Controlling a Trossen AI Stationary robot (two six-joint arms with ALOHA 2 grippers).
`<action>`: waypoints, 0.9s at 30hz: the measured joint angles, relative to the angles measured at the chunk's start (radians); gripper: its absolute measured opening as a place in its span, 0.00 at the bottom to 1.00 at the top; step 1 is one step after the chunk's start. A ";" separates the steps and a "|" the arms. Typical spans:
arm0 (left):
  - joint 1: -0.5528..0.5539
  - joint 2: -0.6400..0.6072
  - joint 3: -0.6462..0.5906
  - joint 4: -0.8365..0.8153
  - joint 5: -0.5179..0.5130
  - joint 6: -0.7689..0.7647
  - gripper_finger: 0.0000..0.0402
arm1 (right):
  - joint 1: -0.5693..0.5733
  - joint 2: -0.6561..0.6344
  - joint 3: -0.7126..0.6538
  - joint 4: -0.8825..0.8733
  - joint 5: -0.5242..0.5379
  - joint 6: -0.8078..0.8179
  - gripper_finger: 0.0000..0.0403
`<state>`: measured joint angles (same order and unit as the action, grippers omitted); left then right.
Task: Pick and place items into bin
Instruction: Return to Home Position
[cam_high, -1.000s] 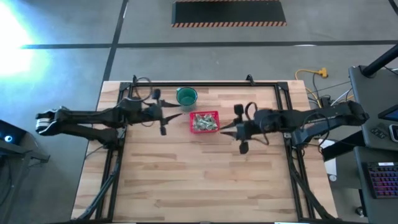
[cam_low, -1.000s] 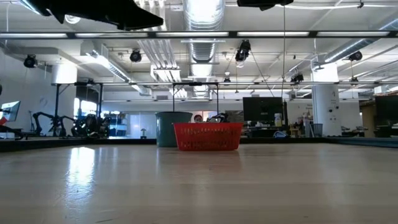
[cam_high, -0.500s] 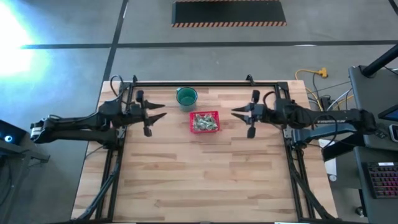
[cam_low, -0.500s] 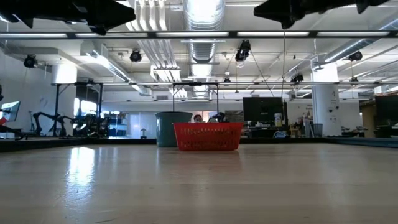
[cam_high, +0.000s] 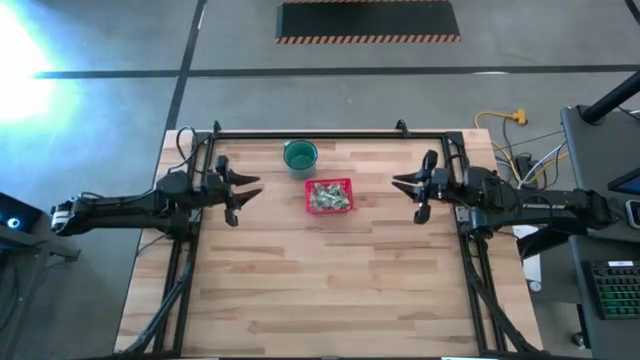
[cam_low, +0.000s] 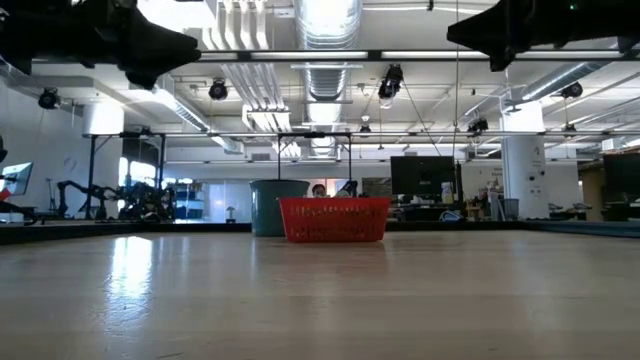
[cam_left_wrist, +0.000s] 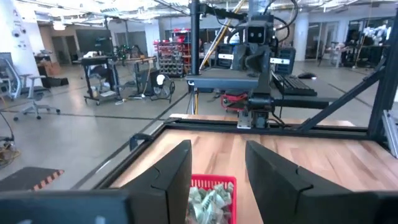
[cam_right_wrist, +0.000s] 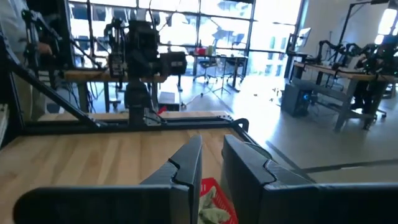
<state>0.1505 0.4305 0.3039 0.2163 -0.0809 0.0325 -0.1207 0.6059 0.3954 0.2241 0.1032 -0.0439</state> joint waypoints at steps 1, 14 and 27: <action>0.000 -0.012 -0.017 0.008 0.003 -0.001 0.34 | 0.000 -0.017 -0.010 0.003 0.000 0.009 0.14; 0.000 -0.286 -0.196 0.057 0.062 -0.052 0.34 | 0.006 -0.132 -0.138 0.127 -0.003 0.028 0.14; -0.002 -0.381 -0.273 0.062 0.074 -0.104 0.34 | 0.103 -0.135 -0.140 0.141 0.002 0.003 0.14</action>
<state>0.1486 0.0500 0.0305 0.2786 -0.0069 -0.0717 -0.0177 0.4706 0.2558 0.3649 0.1050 -0.0404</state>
